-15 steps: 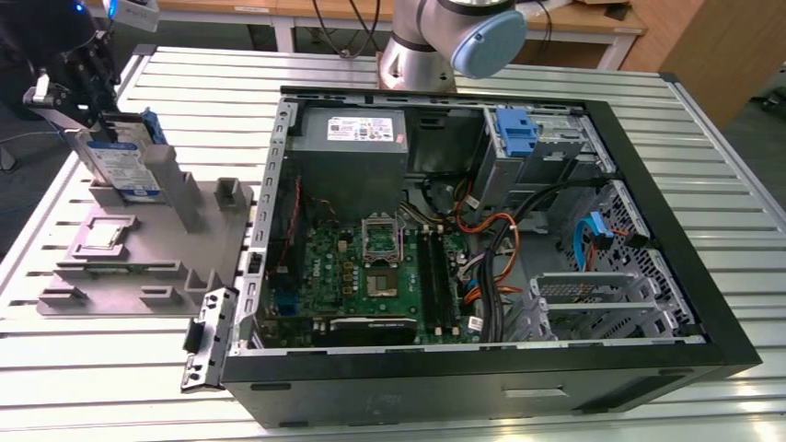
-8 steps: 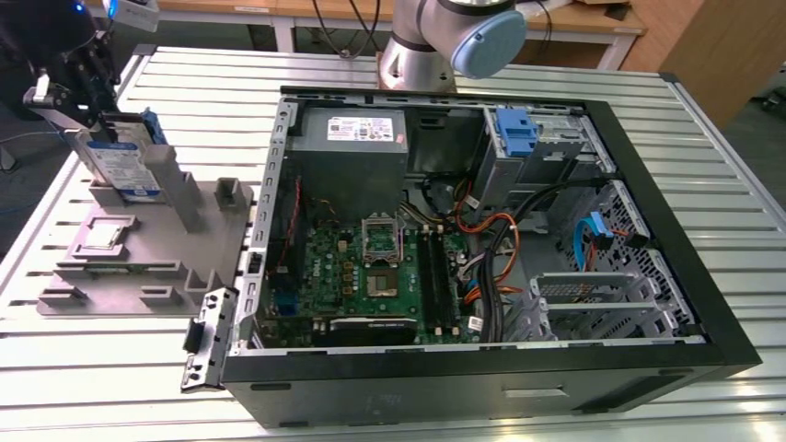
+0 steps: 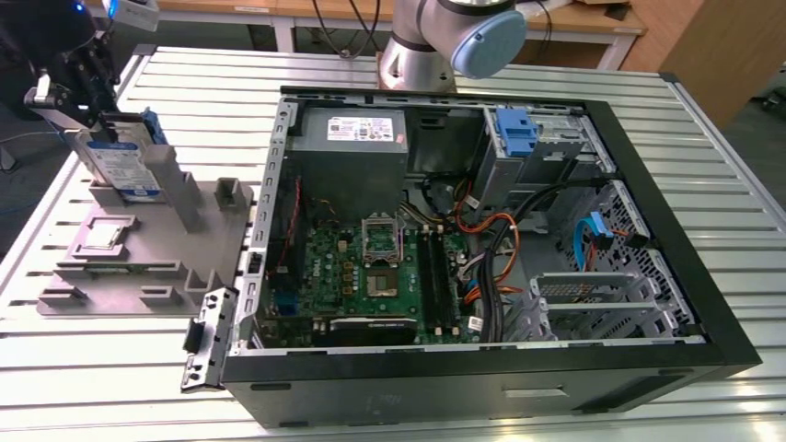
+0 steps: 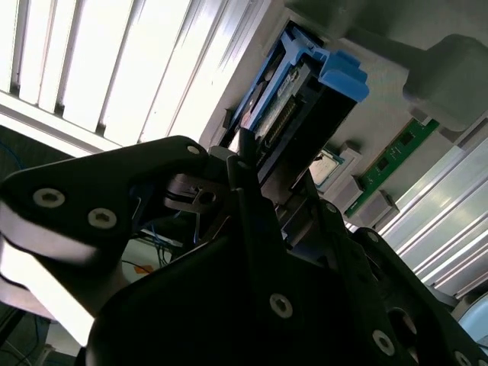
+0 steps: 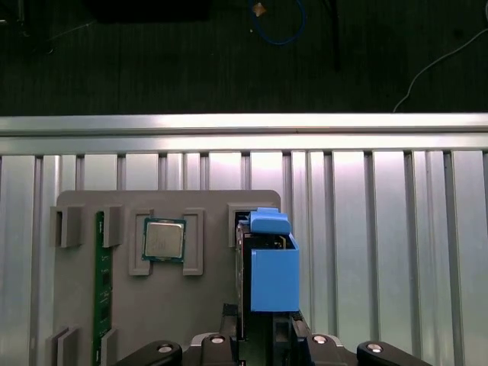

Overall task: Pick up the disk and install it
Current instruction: 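Pick up the disk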

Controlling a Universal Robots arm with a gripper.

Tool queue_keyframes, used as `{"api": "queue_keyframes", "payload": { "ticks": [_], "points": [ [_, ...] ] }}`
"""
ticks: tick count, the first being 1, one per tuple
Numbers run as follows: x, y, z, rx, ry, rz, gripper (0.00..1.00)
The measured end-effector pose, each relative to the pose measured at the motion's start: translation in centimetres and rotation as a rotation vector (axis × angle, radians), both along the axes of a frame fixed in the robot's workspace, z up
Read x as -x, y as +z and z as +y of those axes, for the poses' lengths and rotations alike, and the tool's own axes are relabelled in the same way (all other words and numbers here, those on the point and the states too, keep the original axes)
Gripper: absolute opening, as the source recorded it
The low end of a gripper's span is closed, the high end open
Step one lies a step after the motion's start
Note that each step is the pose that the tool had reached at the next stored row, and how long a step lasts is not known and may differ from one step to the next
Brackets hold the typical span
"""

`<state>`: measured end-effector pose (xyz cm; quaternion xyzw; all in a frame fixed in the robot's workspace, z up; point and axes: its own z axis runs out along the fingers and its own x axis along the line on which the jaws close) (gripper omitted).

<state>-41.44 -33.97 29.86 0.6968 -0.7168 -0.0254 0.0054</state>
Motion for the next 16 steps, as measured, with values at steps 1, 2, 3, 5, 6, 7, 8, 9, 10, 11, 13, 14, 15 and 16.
{"api": "queue_keyframes", "payload": {
  "ticks": [1, 2, 3, 5, 6, 7, 8, 9, 10, 11, 13, 14, 15, 16],
  "points": [
    [0.00, 0.00, 0.00, 0.0000, 0.000, 0.0000, 0.35],
    [0.00, 0.00, 0.00, 0.0000, 0.000, 0.0000, 0.35],
    [0.00, 0.00, 0.00, 0.0000, 0.000, 0.0000, 0.35],
    [0.00, 0.00, 0.00, 0.0000, 0.000, 0.0000, 0.35],
    [0.00, 0.00, 0.00, 0.0000, 0.001, 0.0000, 0.35],
    [0.00, 0.00, 0.00, 0.0000, 0.001, -0.0001, 0.35],
    [0.00, 0.00, 0.00, -0.0001, 0.001, -0.0003, 0.35],
    [0.00, 0.00, 0.00, -0.0002, 0.001, -0.0003, 0.35],
    [0.00, 0.01, 0.00, -0.0001, 0.003, -0.0002, 0.35],
    [0.00, 0.02, -0.01, 0.0000, 0.006, -0.0001, 0.35],
    [0.01, 0.02, -0.01, 0.0000, 0.020, 0.0000, 0.35],
    [0.01, 0.02, -0.01, 0.0000, 0.029, 0.0001, 0.35],
    [0.01, 0.02, -0.01, 0.0000, 0.036, 0.0000, 0.35],
    [0.01, 0.02, -0.02, 0.0000, 0.037, 0.0000, 0.35]
  ]
}}
